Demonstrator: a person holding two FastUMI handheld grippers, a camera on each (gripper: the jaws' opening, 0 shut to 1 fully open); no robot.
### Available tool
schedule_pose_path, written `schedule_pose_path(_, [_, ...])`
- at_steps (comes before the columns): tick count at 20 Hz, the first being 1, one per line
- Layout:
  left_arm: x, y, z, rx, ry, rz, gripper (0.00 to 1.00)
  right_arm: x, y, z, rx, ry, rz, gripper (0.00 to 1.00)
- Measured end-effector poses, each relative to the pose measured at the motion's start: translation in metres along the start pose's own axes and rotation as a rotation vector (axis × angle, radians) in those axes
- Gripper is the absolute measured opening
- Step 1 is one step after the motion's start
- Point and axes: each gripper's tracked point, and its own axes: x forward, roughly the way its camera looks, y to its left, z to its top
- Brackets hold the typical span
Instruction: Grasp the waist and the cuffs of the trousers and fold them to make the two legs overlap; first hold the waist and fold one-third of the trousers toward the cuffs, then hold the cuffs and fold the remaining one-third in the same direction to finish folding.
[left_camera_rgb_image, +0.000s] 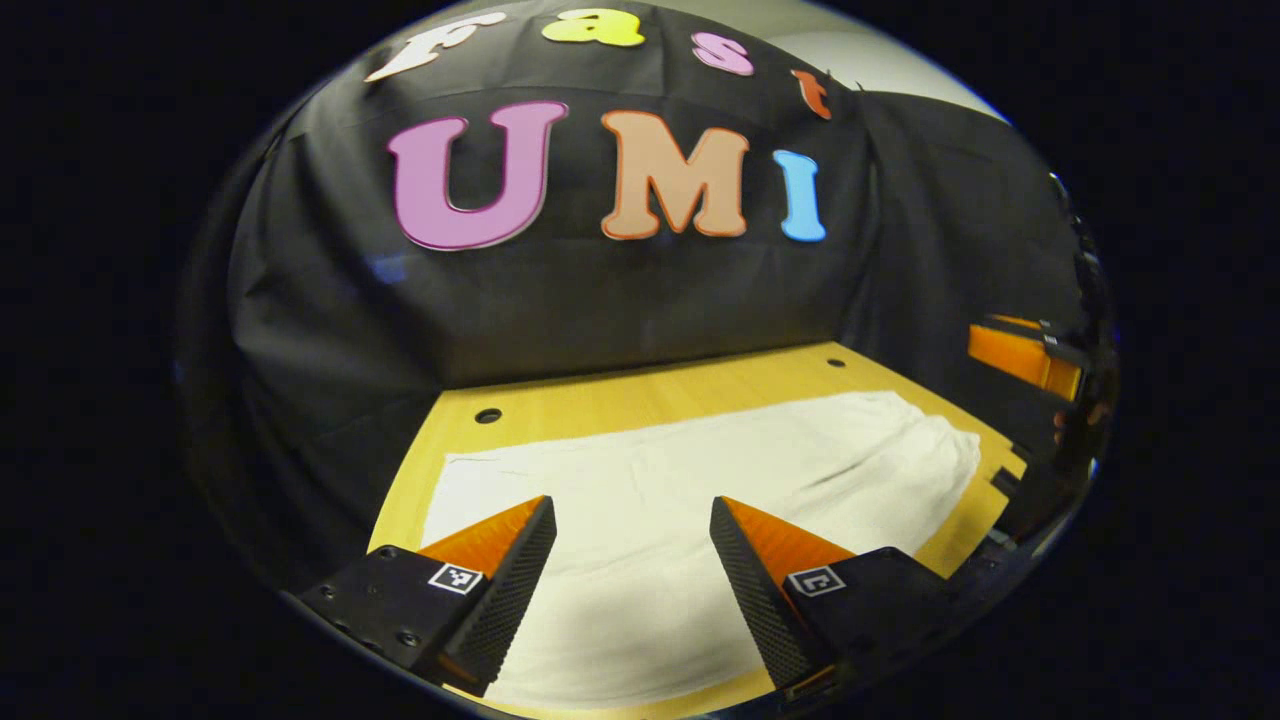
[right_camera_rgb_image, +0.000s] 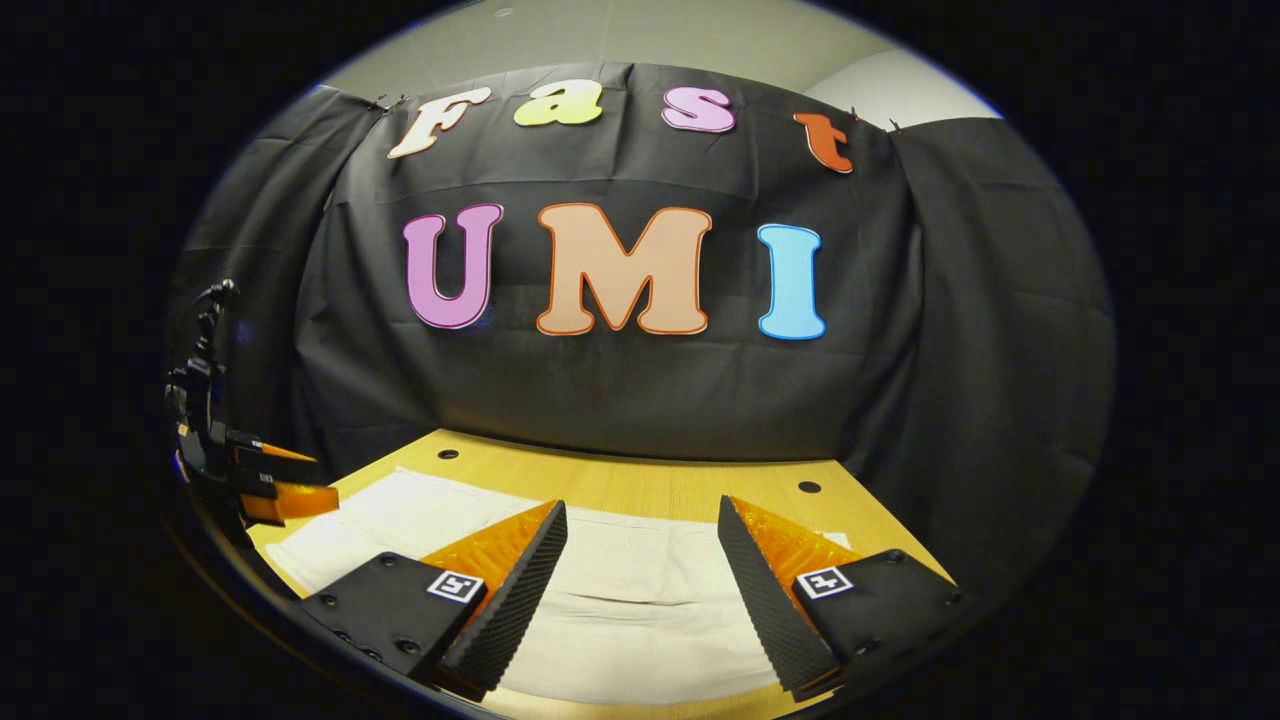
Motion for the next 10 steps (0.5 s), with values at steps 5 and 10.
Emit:
schedule_pose_path(5, [-0.002, -0.002, -0.069, 0.147, 0.210, -0.208, 0.94, -0.006, 0.002, -0.012, -0.005, 0.023, -0.018, 0.97])
schedule_pose_path(10, [-0.021, 0.016, -0.141, 0.370, 0.436, -0.347, 0.94, -0.015, -0.009, -0.027, 0.003, 0.064, -0.058, 0.97])
